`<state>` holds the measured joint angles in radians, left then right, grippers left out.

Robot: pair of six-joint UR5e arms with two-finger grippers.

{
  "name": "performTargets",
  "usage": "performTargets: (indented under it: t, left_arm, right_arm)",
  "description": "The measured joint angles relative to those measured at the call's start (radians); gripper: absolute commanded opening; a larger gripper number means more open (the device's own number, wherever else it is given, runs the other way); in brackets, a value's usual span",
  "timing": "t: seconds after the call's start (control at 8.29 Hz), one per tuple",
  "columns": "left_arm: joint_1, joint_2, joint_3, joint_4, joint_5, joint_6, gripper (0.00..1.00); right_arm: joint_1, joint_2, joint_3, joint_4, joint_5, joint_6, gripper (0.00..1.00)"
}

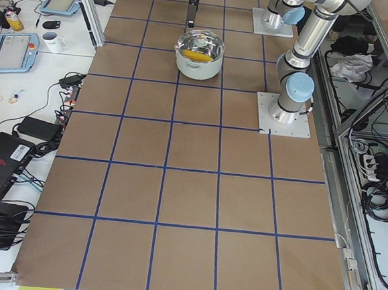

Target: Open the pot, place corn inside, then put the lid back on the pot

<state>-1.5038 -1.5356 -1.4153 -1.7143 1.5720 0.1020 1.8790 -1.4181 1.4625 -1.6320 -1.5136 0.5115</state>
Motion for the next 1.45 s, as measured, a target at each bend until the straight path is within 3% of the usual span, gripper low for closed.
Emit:
performTargets:
  t: [0.6, 1.45]
  left_arm:
    - [-0.007, -0.012, -0.022, 0.061, 0.011, -0.057, 1.00]
    - [-0.009, 0.011, -0.026, 0.031, 0.021, -0.054, 1.00]
  right_arm:
    - [-0.256, -0.088, 0.001, 0.114, -0.015, -0.414, 1.00]
    - [-0.288, -0.091, 0.010, 0.107, -0.017, -0.473, 1.00]
